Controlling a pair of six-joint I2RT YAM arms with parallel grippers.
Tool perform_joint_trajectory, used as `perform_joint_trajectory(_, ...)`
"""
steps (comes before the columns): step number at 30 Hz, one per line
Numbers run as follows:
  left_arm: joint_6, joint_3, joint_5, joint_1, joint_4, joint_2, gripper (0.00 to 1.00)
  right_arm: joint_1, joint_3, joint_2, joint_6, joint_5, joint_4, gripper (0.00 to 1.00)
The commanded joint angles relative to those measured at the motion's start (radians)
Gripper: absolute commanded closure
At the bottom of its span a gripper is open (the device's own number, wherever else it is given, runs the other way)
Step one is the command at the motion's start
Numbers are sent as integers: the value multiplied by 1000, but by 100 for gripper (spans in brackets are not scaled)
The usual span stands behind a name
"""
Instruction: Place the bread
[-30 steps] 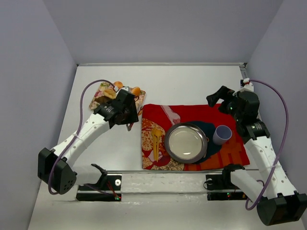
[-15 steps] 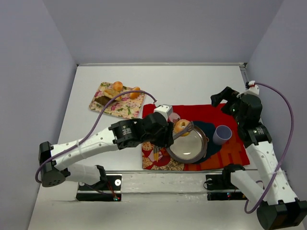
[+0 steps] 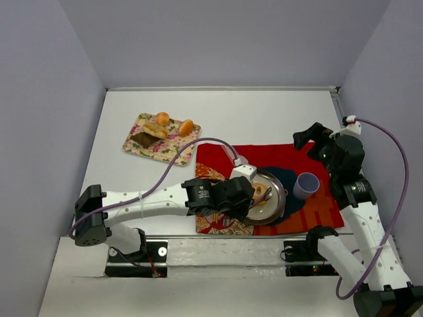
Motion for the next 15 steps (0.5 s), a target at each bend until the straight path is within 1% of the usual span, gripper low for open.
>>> perform_joint_trajectory(1,7,17,-37,-12,32,-8,57,2,0,-24,-12,38,35,0)
perform_joint_trajectory(2,11,22,-34,-13,27,-6,53,2,0,-26,-12,39,33,0)
perform_joint_trajectory(7,16,25,-12,-16,18,-3,45,2,0,-26,-15,49,30,0)
perform_joint_trajectory(11,17,18,27,-16,17,15,44,2,0,-27,-15,50,30,0)
perform_joint_trajectory(15,-1,27,15,-22,-35,56,44,2,-1,-33,-15,55,27,0)
